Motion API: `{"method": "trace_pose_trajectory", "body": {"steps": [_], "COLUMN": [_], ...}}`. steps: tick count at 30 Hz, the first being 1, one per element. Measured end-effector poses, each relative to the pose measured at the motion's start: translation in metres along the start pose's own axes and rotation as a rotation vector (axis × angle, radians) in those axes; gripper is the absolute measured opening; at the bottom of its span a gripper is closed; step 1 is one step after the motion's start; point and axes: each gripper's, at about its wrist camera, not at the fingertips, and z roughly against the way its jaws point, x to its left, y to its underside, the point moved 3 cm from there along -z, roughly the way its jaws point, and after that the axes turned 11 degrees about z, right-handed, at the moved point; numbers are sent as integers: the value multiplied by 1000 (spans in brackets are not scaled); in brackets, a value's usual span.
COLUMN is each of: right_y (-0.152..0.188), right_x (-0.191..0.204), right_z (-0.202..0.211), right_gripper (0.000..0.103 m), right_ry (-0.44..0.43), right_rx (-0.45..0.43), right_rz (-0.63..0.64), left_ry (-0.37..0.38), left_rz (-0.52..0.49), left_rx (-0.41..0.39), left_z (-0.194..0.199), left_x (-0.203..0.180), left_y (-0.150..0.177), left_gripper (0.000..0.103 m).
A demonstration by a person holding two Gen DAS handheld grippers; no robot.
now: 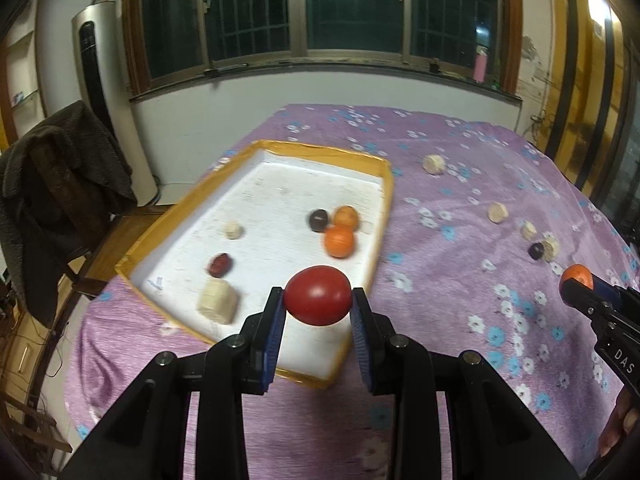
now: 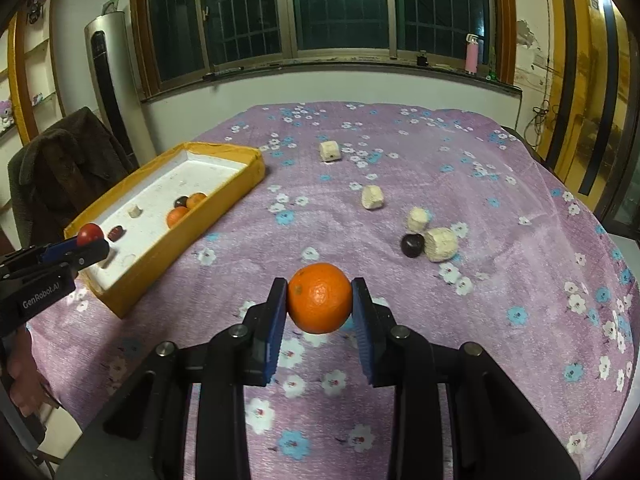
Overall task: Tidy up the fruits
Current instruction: 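Carry the red ball and orange into the tray and open both grippers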
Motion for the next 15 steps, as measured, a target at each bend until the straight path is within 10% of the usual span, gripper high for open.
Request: {"method": "trace_pose_trajectory", "body": {"steps": [15], "right_y": [-69], "right_x": [87], "right_z": [-52], "right_gripper": [34], "right_ry": [-145], "right_rx": [-41], "right_rz": [107], "left_ry": [-115], "left_rz": [93], "left_rx": [10], "left_z": [-45], "left_x": [58], "left_y": [-36], "left_gripper": [32]}}
